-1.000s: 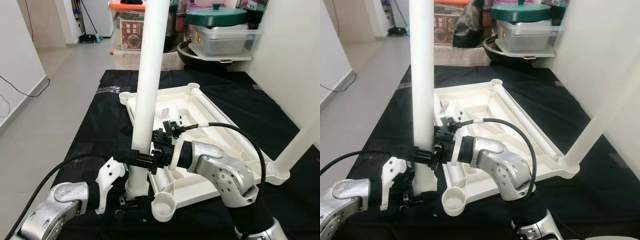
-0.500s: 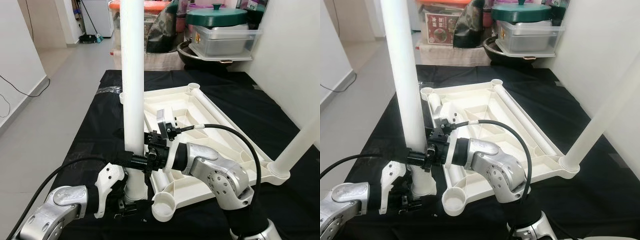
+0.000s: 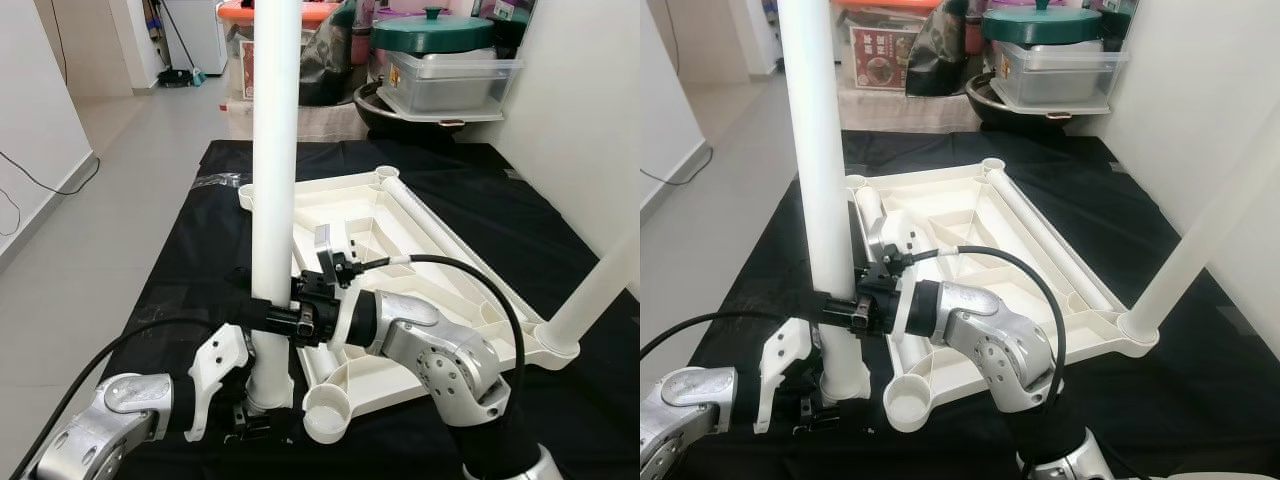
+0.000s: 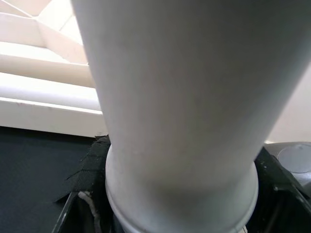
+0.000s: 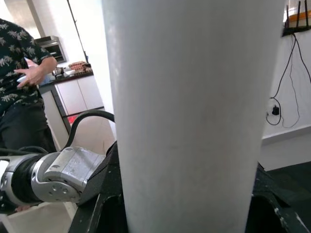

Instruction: Building children table

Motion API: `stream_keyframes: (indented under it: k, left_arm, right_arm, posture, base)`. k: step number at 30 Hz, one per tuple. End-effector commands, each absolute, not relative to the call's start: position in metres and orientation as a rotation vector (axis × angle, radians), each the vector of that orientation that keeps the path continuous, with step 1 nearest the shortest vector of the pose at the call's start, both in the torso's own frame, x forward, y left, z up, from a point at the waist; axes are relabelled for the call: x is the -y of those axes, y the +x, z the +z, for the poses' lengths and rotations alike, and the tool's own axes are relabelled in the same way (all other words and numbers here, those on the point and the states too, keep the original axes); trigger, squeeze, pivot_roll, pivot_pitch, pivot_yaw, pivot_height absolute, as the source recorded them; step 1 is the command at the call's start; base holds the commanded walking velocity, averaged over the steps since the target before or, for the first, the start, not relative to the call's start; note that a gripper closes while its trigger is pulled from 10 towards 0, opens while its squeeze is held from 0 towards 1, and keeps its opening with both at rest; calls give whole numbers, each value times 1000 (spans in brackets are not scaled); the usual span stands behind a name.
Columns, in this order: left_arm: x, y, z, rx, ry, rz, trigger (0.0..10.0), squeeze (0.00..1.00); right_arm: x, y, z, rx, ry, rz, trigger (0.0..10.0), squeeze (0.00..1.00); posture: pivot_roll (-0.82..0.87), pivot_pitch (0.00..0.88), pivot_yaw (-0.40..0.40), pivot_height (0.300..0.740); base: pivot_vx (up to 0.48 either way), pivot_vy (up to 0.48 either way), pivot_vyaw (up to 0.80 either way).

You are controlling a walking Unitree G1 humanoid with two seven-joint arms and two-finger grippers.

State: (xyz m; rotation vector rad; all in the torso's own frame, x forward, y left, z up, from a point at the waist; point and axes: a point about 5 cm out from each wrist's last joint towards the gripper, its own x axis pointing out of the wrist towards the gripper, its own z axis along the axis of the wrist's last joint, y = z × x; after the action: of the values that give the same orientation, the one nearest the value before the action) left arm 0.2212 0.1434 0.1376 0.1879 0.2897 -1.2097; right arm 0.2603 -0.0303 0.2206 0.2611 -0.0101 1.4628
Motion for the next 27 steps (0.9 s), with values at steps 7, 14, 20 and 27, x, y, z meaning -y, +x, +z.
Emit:
stream_keyframes:
  k: [7, 14, 20, 27]
  left_arm:
    - [-149, 221, 140, -249, 224, -1210, 10000, 1000]
    - [-152, 224, 144, -232, 203, -1187, 10000, 1000]
    - [-164, 227, 156, -196, 167, -1109, 10000, 0]
    - [-171, 227, 163, -171, 146, -1063, 10000, 0]
  right_arm:
    - [32, 262, 221, 27, 250, 1445, 0, 0]
    - [33, 264, 221, 33, 251, 1436, 0, 0]
    - [41, 276, 224, 45, 234, 1346, 0, 0]
    - [48, 293, 222, 12, 196, 1212, 0, 0]
  posture:
    - [100, 0, -20, 740]
    - [102, 0, -20, 740]
    - [107, 0, -23, 740]
    - [111, 0, -27, 740]
  base:
    - [0, 0, 0]
    - [0, 0, 0]
    - [0, 0, 0]
    - [0, 0, 0]
